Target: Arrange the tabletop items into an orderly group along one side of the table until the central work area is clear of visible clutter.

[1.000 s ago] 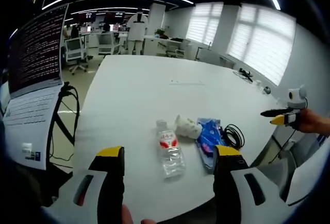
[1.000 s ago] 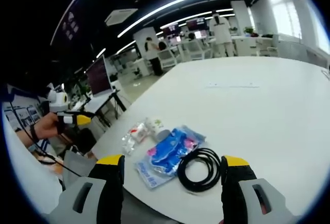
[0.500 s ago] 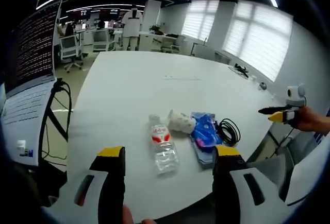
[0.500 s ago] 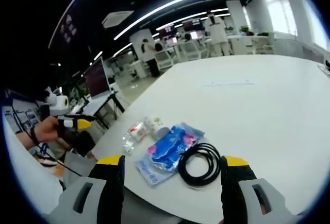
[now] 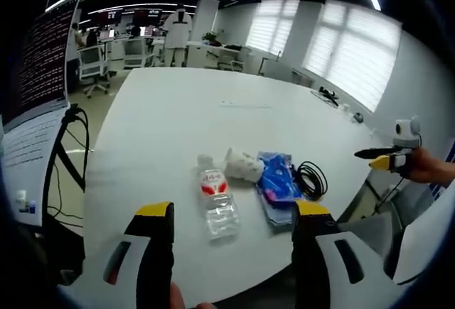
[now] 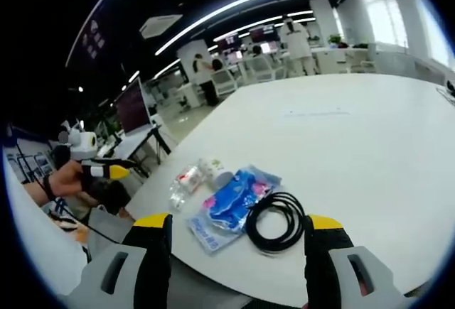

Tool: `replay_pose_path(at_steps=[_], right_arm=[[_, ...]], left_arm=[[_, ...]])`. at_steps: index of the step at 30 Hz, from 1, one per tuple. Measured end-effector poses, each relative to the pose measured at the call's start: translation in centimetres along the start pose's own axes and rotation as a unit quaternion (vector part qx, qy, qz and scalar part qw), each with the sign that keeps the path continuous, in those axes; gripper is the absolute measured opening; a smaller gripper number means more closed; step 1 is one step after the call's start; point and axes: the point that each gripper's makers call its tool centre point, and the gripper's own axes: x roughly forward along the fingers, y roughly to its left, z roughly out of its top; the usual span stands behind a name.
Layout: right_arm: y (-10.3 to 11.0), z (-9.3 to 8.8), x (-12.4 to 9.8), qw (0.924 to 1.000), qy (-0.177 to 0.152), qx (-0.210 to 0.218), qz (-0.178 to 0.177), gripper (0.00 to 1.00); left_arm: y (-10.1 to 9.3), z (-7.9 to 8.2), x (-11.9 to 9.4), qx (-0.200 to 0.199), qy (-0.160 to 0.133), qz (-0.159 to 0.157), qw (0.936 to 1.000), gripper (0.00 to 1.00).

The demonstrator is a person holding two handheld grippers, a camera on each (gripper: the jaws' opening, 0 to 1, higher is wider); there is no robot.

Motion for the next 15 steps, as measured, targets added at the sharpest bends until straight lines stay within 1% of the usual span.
replay_pose_path(at_steps=[7, 15], right_arm=[[0.01, -0.16, 0.0, 1.0, -0.002, 0.004, -0.003, 0.77], [-0.05, -0.37, 0.02, 0.9999, -0.003, 0.009, -0.004, 0.77]], left_arm=[[-0.05, -0.33, 0.28, -0.004, 0.002, -0.002, 1.0, 0.67], [-0.38, 0.02, 0.99, -0.002, 0.002, -0.004, 1.0, 0.65]])
